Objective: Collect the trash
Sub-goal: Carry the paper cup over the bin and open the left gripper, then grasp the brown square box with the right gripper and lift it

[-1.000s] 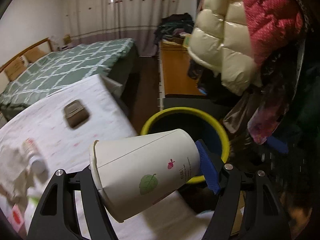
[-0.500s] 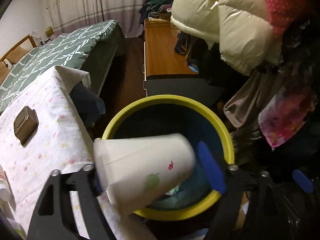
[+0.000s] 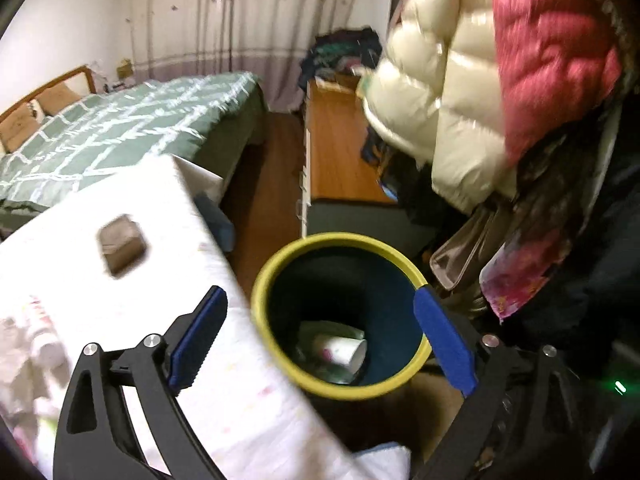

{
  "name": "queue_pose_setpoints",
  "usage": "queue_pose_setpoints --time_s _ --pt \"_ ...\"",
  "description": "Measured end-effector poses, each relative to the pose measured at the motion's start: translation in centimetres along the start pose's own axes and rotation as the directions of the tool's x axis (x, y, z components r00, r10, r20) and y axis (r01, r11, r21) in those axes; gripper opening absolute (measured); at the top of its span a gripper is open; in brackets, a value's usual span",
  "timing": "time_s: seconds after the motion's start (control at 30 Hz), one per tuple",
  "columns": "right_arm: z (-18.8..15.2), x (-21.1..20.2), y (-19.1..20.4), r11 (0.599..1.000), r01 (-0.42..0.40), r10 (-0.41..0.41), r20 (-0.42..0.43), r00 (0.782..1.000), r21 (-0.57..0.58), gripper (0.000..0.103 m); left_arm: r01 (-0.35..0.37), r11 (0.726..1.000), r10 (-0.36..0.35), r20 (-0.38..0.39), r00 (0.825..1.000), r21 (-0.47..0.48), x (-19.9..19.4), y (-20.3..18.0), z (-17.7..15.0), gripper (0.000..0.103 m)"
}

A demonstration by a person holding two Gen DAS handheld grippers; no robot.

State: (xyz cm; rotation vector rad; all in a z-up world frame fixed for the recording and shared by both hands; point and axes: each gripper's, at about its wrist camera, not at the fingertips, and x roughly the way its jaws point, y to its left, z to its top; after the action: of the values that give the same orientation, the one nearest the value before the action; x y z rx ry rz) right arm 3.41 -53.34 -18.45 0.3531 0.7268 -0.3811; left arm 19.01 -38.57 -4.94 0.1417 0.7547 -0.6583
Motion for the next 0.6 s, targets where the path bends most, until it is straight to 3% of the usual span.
queue_pose_setpoints --time_s 0.1,0.27,0.4,0.6 --pt "0.2 0.3 1.4 0.999 -0.025 0.025 -0.006 1.0 -0.026 0.067 -0.057 0.998 0.058 0.065 0.996 -0.021 -4.9 2.8 -1.2 0.098" --pt "1.0 0.8 5.1 0.992 -0.086 0.084 -0.02 0.996 -0.091 0.067 -0.145 0.986 0.153 0.108 0.982 -0.084 -10.1 7.7 -3.7 0.098" --pt "2.0 1.3 8.5 0.981 -0.119 0.116 -0.028 0.993 -0.154 0.067 -0.235 0.961 0.253 0.121 0.96 -0.147 -13.8 12.2 -6.4 0.098" --pt "4.9 2.8 16.0 0.935 -0.243 0.233 -0.07 0.97 -0.258 0.067 -0.327 0.913 0.362 0.111 0.926 -0.244 -17.7 18.1 -10.3 0.098"
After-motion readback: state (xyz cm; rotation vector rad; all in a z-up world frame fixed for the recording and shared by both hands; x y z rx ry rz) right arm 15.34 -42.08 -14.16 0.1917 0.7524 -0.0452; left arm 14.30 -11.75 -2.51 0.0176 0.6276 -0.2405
